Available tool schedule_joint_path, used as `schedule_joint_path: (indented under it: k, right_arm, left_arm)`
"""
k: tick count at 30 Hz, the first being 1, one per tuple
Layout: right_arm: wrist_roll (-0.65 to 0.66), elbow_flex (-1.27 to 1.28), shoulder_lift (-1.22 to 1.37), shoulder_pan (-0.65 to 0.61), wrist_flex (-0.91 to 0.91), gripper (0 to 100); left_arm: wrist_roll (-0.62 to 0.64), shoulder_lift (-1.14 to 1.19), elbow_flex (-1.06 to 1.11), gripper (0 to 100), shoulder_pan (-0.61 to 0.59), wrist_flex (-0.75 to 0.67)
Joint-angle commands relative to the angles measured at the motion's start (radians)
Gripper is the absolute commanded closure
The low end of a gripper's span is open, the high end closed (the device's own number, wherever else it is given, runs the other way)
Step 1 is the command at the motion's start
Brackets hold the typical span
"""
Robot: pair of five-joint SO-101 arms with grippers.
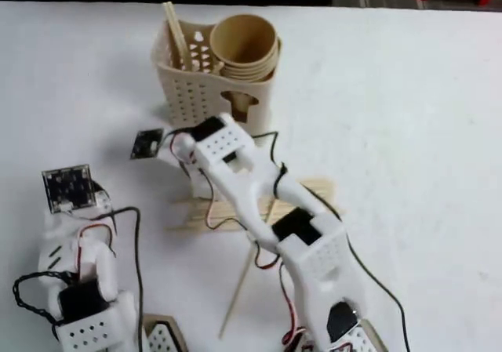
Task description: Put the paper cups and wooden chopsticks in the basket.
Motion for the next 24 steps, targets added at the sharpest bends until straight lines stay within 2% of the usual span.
schedule_joint_path:
  k: [1, 16, 24]
  right_arm:
    - [0.018, -0.029, -0.013, 0.004, 0.062, 97.9]
    - [0.011, -0.071, -0.377, 0.004, 0.213, 98.0]
    - [-0.166, -0.140, -0.645, -0.033, 0.202, 98.0]
  left_arm:
    - [-0.049, -0.018, -0.008, 95, 0.041, 0.002]
    - [-0.075, -0.018, -0.006, 95, 0.048, 0.002]
    - [-0.077, -0.018, -0.006, 95, 0.045, 0.002]
